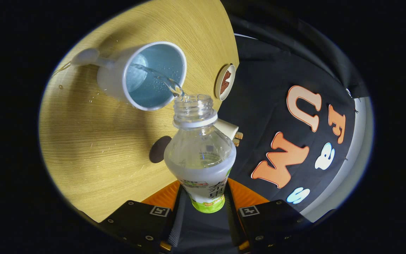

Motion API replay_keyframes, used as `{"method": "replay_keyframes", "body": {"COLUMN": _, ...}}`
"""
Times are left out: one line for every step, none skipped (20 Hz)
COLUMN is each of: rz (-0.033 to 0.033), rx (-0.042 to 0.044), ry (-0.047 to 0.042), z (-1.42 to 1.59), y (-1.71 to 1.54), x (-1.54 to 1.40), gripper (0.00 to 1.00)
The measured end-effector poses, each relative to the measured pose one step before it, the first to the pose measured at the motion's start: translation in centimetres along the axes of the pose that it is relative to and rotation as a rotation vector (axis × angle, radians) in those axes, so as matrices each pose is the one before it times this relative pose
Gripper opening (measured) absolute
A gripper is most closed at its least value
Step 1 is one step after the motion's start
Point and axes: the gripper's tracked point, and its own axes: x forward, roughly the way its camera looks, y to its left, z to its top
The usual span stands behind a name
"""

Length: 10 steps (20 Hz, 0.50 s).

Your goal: Take the bottle from table, then pour the juice into the cup, finally place the bottle on the coaster

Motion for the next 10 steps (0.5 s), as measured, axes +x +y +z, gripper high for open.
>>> {"method": "replay_keyframes", "body": {"rz": 0.00070, "rx": -0.00939, "ry": -0.00143, "z": 0.030, "y": -0.093, "x": -0.008, "gripper": 0.57}}
{"method": "replay_keyframes", "body": {"rz": 0.00086, "rx": -0.00902, "ry": -0.00138, "z": 0.081, "y": -0.091, "x": -0.085, "gripper": 0.57}}
{"method": "replay_keyframes", "body": {"rz": -0.00131, "rx": -0.00834, "ry": -0.00175, "z": 0.081, "y": -0.133, "x": -0.008, "gripper": 0.57}}
{"method": "replay_keyframes", "body": {"rz": -0.00074, "rx": -0.00701, "ry": -0.00216, "z": 0.169, "y": -0.139, "x": -0.057, "gripper": 0.57}}
{"method": "replay_keyframes", "body": {"rz": -0.00016, "rx": -0.00625, "ry": -0.00110, "z": -0.070, "y": -0.073, "x": 0.107, "gripper": 0.57}}
{"method": "replay_keyframes", "body": {"rz": -0.00006, "rx": -0.00742, "ry": 0.00059, "z": 0.009, "y": -0.074, "x": 0.013, "gripper": 0.57}}
{"method": "replay_keyframes", "body": {"rz": -0.00100, "rx": -0.00773, "ry": 0.00143, "z": -0.050, "y": -0.066, "x": 0.036, "gripper": 0.57}}
{"method": "replay_keyframes", "body": {"rz": -0.00019, "rx": -0.00567, "ry": 0.00046, "z": -0.056, "y": -0.100, "x": 0.004, "gripper": 0.57}}
{"method": "replay_keyframes", "body": {"rz": 0.00178, "rx": -0.00535, "ry": -0.00035, "z": 0.024, "y": -0.062, "x": 0.075, "gripper": 0.56}}
{"method": "replay_keyframes", "body": {"rz": 0.00104, "rx": -0.00826, "ry": -0.00115, "z": -0.055, "y": -0.087, "x": -0.015, "gripper": 0.56}}
